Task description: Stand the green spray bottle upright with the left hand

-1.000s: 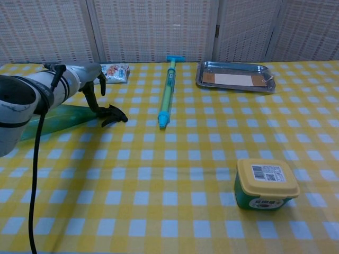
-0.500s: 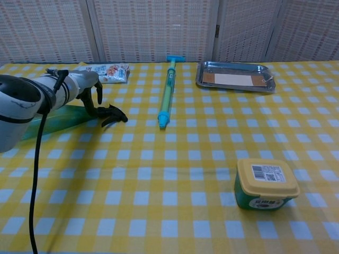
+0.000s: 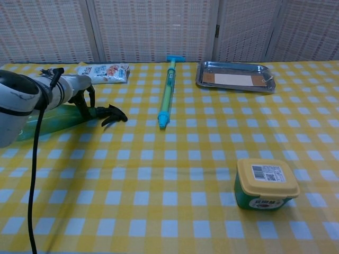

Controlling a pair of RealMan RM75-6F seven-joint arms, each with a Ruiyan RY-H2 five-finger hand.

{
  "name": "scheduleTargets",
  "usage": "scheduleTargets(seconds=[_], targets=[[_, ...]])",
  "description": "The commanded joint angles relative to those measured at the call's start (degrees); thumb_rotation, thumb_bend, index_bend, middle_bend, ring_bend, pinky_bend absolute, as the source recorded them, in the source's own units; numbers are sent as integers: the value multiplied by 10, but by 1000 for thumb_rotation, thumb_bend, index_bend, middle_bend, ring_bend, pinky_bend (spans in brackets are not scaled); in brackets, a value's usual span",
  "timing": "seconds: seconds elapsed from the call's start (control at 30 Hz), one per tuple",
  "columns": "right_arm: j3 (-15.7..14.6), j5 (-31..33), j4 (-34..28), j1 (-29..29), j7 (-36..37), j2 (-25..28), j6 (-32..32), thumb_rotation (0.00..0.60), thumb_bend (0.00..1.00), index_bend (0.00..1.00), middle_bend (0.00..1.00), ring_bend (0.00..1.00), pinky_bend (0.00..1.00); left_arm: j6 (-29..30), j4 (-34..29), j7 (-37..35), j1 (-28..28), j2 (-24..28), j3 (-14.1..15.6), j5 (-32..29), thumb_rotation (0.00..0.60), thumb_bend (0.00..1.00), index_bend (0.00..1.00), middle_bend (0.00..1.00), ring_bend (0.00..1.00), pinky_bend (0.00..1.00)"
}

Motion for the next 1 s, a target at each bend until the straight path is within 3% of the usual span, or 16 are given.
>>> scheduleTargets(seconds=[0.03, 0.3, 0.4, 0.57, 0.77, 1.0], targets=[[-1, -2, 0, 1, -2, 0, -2, 600, 331, 0, 0, 0, 0, -6, 11, 0, -5, -4, 1, -4, 600, 311, 448, 1000, 1000, 1000], [0, 2, 0, 2, -9, -3, -5, 600, 331, 0, 0, 0, 0, -23, 38, -3, -10, -13, 6, -16, 600, 354, 472, 1000, 1000, 1000], [0, 5, -1, 1, -14, -3, -8, 600, 332, 0, 0, 0, 0, -26, 47, -8, -10, -16, 6, -16, 600, 414, 543, 1000, 1000, 1000], [0, 3, -1, -3, -18, -4, -1, 600, 332, 0, 0, 0, 0, -21, 45, -19, -8, -15, 4, -12, 600, 594, 619, 1000, 1000, 1000], [-1, -3, 0, 0, -21, -5, -3, 600, 331, 0, 0, 0, 0, 22, 3, -30, 0, 4, 2, 6, 600, 680, 676, 1000, 1000, 1000], [-3, -10, 0, 0, -29, -9, -3, 600, 331, 0, 0, 0, 0, 80, -81, -59, 20, 41, -3, 38, 600, 715, 694, 1000, 1000, 1000]])
